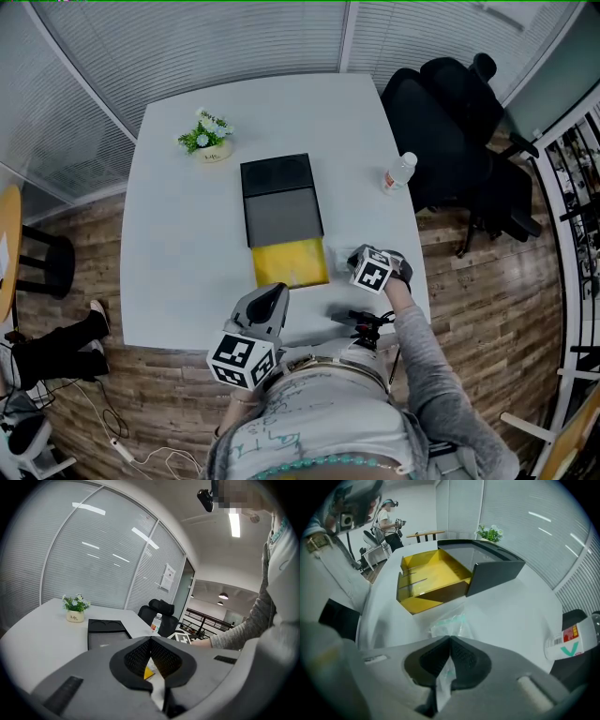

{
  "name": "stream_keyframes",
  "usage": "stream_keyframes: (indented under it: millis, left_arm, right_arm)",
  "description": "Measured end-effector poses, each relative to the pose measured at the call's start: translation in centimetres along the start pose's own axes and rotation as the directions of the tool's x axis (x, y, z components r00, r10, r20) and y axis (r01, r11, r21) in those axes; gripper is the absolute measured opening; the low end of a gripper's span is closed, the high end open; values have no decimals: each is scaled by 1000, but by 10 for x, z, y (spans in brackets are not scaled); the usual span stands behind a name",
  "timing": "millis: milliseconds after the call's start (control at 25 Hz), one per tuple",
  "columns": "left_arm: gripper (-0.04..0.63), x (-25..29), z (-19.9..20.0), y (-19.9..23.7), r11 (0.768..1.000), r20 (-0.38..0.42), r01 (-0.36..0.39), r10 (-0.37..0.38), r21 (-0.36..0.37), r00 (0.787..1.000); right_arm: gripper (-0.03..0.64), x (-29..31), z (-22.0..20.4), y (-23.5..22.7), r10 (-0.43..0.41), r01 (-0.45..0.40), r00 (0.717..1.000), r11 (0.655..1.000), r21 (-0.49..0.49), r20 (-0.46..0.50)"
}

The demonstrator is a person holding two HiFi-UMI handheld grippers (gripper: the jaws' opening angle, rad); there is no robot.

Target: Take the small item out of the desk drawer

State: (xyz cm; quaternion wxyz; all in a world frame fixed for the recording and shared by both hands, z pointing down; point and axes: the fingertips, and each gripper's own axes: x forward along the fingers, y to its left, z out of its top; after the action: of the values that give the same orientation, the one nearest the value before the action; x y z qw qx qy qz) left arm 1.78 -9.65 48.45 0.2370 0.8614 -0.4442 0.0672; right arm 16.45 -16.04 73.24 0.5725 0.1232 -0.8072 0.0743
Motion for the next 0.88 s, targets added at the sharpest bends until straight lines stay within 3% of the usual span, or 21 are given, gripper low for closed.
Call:
stream_keyframes:
  millis: [880]
  left_arm:
    - [-3, -6, 1, -2, 1000, 4, 14, -14, 1, 1000]
  right_arm:
    - [0, -2, -1, 0, -47, 47, 999, 999, -11, 2]
